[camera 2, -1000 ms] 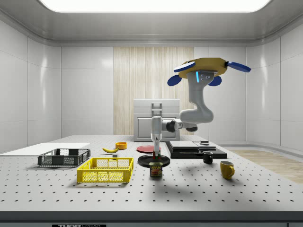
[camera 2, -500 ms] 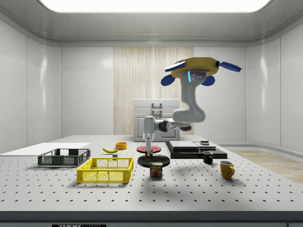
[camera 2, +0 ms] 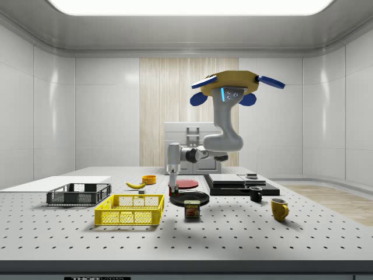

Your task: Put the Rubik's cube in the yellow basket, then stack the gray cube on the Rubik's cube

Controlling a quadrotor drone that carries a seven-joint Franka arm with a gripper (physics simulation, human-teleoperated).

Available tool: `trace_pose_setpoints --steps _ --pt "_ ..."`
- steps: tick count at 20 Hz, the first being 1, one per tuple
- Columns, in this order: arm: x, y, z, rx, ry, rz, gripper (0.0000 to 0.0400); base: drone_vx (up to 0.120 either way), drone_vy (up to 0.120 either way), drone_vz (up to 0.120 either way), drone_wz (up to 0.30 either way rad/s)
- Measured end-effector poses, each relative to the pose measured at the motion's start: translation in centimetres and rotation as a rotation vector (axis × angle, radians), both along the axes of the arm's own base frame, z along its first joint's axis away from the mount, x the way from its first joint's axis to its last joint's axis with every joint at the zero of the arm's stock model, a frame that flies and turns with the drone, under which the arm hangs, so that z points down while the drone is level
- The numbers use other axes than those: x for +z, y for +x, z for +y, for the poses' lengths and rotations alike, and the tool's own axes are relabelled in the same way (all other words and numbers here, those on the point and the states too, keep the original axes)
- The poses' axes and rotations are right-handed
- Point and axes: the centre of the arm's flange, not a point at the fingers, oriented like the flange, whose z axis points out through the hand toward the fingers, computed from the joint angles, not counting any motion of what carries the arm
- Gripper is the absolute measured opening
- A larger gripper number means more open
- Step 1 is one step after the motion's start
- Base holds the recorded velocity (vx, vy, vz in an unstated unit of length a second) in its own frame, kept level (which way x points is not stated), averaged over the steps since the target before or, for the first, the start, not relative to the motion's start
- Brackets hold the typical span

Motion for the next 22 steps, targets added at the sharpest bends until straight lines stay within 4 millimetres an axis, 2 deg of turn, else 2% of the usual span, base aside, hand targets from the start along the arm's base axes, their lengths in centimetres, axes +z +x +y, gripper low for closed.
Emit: trace_pose_setpoints --steps 22 --pt "0.0 0.0 0.0 0.0 0.0 0.0 0.0325 0.12 0.0 0.0 0.0"
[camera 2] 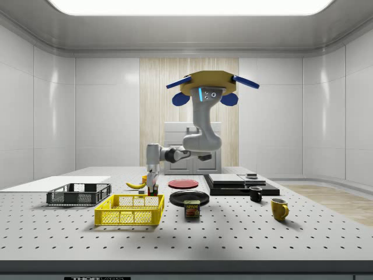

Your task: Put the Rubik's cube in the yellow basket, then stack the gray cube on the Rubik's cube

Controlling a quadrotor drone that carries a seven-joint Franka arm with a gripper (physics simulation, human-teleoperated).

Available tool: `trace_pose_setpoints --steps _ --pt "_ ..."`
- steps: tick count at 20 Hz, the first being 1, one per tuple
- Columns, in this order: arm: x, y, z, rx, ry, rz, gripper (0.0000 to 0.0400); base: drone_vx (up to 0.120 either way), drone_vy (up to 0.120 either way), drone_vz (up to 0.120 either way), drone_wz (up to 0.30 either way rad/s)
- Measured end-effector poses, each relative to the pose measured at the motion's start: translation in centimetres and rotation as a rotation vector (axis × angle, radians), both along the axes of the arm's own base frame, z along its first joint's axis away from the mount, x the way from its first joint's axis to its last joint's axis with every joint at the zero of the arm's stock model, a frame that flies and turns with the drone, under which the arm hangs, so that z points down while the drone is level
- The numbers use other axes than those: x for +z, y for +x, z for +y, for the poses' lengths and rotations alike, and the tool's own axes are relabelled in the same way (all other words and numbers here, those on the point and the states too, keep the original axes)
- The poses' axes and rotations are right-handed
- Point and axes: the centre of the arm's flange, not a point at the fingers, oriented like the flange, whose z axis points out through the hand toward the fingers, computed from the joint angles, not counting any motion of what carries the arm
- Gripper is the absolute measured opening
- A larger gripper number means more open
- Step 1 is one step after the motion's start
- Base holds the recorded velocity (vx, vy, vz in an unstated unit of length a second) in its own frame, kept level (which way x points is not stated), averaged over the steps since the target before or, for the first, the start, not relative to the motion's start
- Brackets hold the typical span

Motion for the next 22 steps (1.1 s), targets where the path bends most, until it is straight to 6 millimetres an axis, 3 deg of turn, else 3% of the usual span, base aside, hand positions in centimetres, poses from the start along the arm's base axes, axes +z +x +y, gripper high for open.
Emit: trace_pose_setpoints --steps 5,16,22 --pt "0.0 0.0 0.0 0.0 0.0 0.0 0.0325 0.112 0.0 0.0 0.0" --pt "3.7 0.0 0.0 0.0 0.0 0.0 0.0325 0.0 0.0 0.0 0.0" --pt "5.4 0.0 0.0 0.0 0.0 0.0 0.0325 0.0 0.0 -0.1 0.0"
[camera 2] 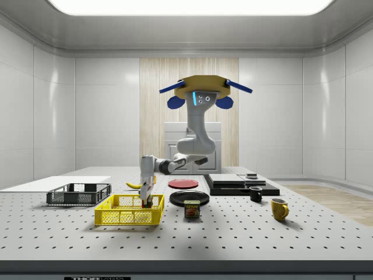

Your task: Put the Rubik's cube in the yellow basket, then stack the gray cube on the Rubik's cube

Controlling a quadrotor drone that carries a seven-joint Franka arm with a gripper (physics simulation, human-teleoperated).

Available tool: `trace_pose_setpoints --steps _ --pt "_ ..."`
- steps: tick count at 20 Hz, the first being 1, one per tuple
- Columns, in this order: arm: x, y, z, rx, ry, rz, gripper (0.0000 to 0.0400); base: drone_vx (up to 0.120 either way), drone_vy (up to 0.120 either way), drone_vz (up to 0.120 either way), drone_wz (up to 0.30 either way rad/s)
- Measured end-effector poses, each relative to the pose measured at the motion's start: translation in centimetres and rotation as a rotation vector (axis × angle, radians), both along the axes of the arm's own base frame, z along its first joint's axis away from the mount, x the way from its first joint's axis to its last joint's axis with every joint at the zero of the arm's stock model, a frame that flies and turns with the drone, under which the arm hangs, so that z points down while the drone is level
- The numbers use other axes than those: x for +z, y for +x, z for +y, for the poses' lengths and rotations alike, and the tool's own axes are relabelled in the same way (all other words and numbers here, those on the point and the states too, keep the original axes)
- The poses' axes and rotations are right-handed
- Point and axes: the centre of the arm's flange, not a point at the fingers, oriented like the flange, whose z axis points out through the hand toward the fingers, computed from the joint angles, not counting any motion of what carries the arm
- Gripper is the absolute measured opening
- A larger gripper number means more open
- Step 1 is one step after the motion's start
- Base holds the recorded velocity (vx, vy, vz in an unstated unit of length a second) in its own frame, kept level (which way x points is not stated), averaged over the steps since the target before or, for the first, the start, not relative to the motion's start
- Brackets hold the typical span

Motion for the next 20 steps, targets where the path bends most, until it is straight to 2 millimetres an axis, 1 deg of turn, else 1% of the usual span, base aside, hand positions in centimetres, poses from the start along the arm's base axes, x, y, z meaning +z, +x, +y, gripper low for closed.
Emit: trace_pose_setpoints --steps 7,11,16,20 --pt "1.8 0.0 0.0 0.0 0.0 0.0 0.0325 0.0 0.0 0.0 0.0" --pt "1.9 0.0 0.0 0.0 0.0 0.0 0.037 0.0 0.0 0.01 0.0" --pt "1.5 0.0 0.0 0.0 0.0 0.0 0.0391 0.0 -0.008 0.12 0.0" --pt "1.3 0.0 0.0 0.0 0.0 0.0 0.0397 0.12 -0.12 0.12 0.0"
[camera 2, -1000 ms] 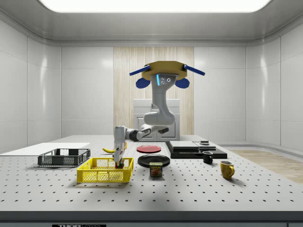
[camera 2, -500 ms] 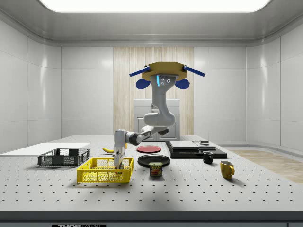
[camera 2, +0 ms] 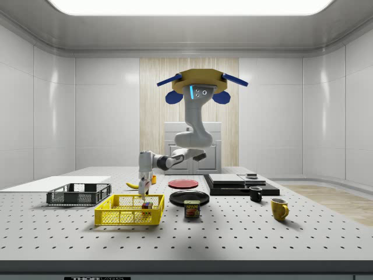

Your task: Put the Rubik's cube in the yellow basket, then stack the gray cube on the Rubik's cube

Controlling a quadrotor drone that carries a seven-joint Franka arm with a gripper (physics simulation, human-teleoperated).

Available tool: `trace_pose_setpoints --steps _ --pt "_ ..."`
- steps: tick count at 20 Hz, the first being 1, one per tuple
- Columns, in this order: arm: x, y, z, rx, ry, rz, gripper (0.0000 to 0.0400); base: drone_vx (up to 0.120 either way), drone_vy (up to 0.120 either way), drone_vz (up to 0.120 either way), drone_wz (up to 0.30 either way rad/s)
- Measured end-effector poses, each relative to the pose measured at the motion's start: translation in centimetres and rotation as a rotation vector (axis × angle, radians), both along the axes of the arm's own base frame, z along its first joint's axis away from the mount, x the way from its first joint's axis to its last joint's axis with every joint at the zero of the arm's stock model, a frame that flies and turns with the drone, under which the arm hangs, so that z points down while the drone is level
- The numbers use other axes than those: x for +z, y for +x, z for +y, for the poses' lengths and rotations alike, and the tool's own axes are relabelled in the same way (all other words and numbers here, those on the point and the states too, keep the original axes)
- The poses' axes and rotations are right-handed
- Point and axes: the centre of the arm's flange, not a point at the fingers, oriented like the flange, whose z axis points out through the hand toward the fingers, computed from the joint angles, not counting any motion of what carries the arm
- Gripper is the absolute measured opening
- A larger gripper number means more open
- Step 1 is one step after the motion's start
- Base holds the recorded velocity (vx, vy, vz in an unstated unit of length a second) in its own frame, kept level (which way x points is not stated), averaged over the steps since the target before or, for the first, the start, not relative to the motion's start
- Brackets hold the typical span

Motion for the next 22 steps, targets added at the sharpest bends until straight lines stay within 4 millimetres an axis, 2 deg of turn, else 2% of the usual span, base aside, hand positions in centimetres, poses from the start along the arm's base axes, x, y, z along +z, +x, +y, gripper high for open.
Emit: trace_pose_setpoints --steps 3,22 --pt "-0.04 0.0 0.0 0.0 0.0 0.0 0.0399 0.107 -0.12 0.08 0.0" --pt "-0.09 0.0 0.0 0.0 0.0 0.0 0.04 0.0 -0.12 0.0 0.0"
